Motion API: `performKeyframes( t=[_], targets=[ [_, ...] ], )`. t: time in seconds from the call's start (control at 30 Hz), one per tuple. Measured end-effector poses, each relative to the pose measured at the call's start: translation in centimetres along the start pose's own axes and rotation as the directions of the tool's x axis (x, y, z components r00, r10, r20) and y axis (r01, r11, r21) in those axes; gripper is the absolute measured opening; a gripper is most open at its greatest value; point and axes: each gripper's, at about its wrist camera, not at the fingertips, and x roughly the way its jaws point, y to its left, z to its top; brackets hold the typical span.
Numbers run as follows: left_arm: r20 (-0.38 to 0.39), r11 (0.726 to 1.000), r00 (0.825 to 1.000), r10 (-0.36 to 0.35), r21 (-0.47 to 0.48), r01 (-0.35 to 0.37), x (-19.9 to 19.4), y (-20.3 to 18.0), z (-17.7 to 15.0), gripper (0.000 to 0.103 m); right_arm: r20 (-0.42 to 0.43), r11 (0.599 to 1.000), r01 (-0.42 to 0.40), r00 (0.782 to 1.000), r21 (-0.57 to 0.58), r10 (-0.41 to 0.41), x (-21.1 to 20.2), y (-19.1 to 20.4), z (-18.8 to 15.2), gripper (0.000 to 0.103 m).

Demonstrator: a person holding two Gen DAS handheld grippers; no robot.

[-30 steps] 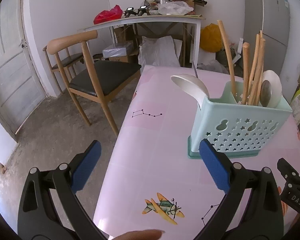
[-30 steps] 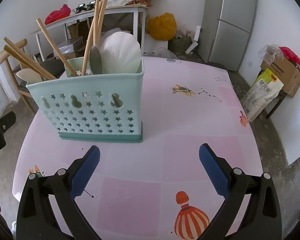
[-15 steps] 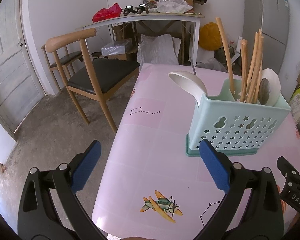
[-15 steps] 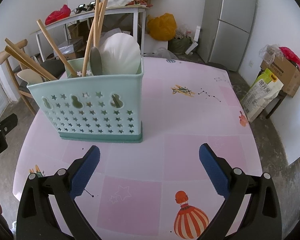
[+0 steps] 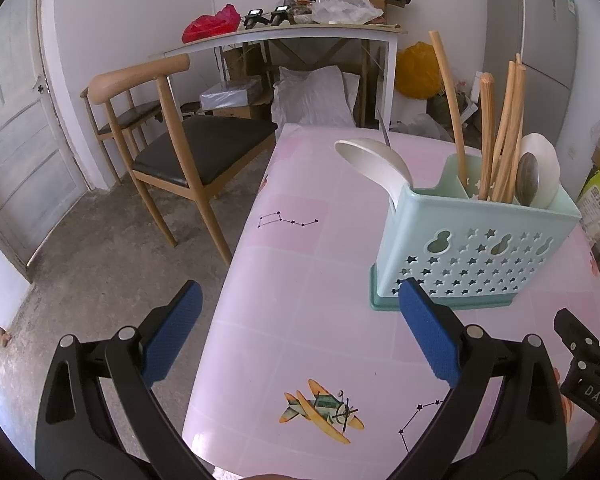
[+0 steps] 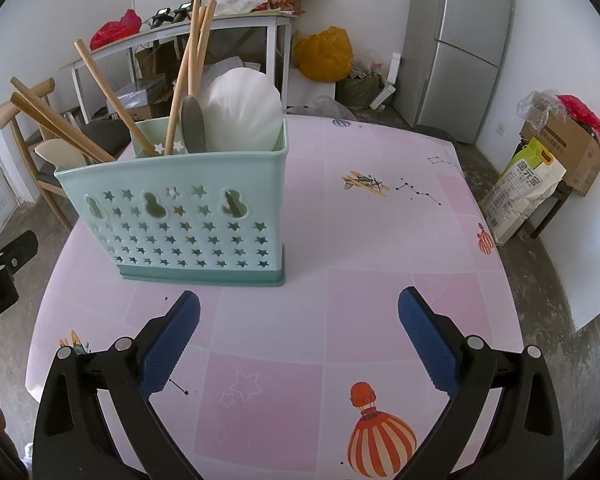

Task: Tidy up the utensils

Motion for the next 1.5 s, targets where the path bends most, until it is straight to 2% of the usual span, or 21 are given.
performKeyframes(
  t=[1.5],
  targets=[
    [-0.002,1.000,1.000,-0.001,-0.003,0.000,-0.01,0.02,0.02,0.095,0.001,1.000,0.004,1.000,0.006,-0.004,-0.29,-0.06,-0.10,0.096]
  ],
)
